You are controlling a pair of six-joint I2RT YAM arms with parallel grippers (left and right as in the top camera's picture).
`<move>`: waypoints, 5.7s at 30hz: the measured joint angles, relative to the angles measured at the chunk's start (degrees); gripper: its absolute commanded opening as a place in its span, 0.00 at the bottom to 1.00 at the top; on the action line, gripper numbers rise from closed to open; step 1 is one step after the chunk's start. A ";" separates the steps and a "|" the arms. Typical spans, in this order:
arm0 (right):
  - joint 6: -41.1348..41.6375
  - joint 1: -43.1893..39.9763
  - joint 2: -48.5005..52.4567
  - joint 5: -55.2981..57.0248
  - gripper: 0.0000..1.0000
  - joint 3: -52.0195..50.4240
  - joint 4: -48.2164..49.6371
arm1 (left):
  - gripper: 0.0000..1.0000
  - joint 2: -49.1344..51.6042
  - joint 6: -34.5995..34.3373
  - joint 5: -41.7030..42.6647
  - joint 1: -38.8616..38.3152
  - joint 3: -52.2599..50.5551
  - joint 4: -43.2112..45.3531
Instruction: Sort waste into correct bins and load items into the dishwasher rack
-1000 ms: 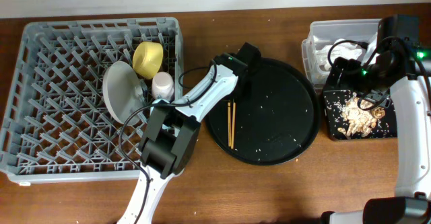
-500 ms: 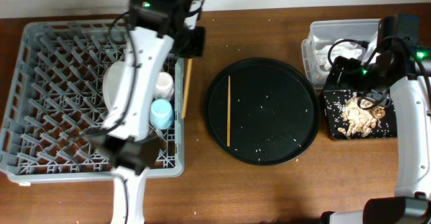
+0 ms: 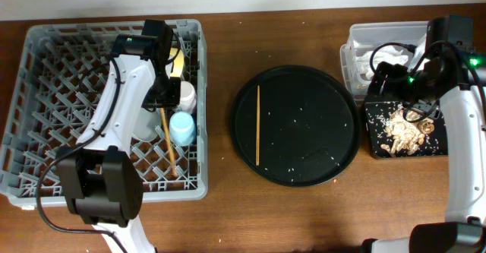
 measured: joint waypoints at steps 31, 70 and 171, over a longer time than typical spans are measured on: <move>-0.02 0.00 0.00 -0.02 0.98 0.02 -1.36 | 0.25 25.59 -11.63 8.20 -24.85 14.99 9.22; -0.04 0.00 0.00 0.00 0.98 0.02 -1.88 | 0.01 31.50 -12.37 1.49 -33.05 43.56 -9.55; -8.26 5.92 -89.55 -9.53 0.98 -93.96 71.17 | 0.99 -84.46 12.92 4.04 10.34 -87.67 76.98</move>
